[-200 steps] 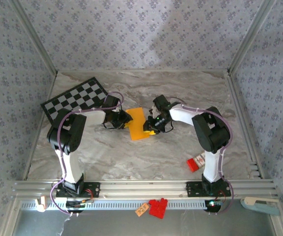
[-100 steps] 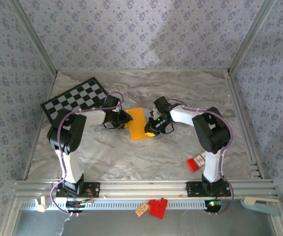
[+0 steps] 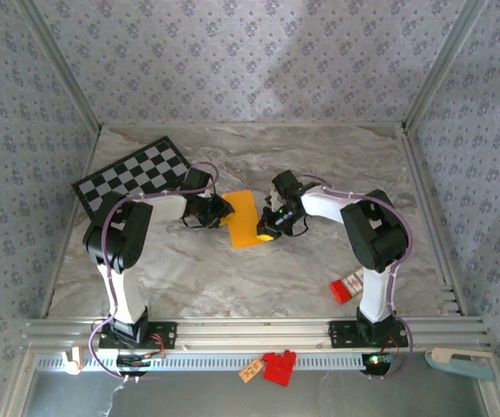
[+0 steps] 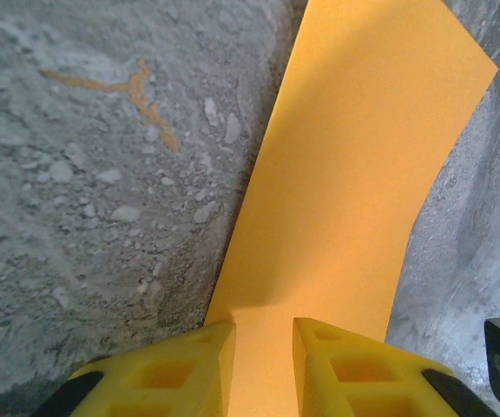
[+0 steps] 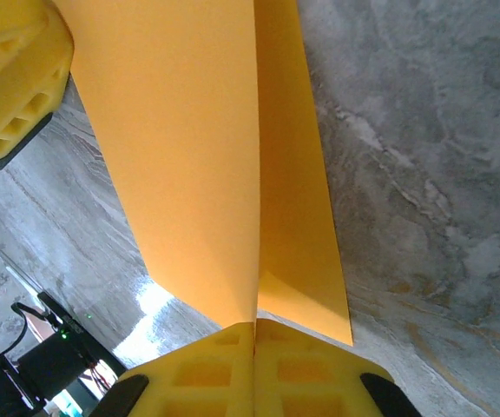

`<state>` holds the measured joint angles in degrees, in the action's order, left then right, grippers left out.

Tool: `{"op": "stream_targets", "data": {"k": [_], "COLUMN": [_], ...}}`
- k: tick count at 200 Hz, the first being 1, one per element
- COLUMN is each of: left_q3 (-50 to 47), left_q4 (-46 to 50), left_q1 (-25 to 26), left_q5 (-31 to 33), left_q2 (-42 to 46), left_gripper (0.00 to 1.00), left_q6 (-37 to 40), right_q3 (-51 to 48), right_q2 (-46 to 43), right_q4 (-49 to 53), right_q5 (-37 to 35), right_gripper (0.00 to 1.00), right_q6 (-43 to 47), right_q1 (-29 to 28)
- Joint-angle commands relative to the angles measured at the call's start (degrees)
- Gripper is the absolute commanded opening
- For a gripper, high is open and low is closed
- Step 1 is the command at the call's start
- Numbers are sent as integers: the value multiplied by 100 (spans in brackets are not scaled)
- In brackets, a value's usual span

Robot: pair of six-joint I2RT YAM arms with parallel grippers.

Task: Fold a paper plane with a square sheet of paper (pick it up from the middle)
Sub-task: Fold the triangle a second time at the center of the table.

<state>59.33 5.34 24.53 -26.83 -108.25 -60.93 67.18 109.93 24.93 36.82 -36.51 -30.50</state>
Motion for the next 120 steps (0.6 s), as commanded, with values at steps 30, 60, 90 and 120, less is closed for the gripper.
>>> {"op": "stream_targets", "data": {"k": [30, 60, 90, 120], "left_q3": [-128, -115, -106, -80], "left_q4": [641, 661, 674, 705], "left_q1": [43, 43, 43, 42], "left_q5": [134, 119, 115, 108], "left_q2": [-370, -390, -390, -396], "left_gripper": [26, 26, 25, 24], "left_q6": [107, 127, 142, 161], "right_q3": [276, 583, 931, 1195], "right_q2": [-71, 145, 421, 695], "right_q4": [-154, -149, -157, -148], "right_q5": [89, 241, 321, 276], "right_gripper": [3, 3, 2, 2], "right_q6": [3, 197, 210, 209], "right_q1": [-117, -221, -280, -350]}}
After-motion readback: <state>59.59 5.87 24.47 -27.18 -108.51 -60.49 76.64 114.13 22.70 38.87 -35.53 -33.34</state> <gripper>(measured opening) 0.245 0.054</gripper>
